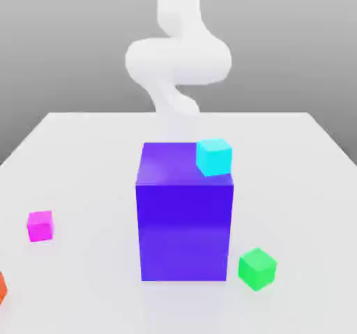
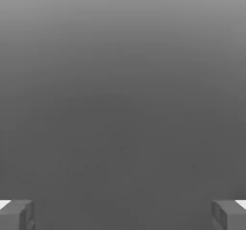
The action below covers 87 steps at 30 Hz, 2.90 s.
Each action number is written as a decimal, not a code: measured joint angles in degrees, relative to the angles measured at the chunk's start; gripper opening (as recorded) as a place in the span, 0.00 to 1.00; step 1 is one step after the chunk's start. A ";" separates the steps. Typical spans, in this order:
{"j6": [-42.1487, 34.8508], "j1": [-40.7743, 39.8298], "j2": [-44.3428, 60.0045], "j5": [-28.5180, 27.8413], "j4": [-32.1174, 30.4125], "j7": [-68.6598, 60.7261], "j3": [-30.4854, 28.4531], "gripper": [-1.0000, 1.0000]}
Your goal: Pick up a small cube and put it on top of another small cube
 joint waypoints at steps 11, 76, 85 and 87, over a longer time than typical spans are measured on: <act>12.15 -7.51 20.38 -9.21 -10.48 -20.58 -15.25 0.50; 19.23 -0.79 24.72 3.65 -17.47 -43.28 -1.82 0.00; 17.39 7.57 22.83 9.57 -16.26 -45.50 1.26 0.00; 16.94 9.40 22.49 10.94 -15.98 -46.02 1.93 0.00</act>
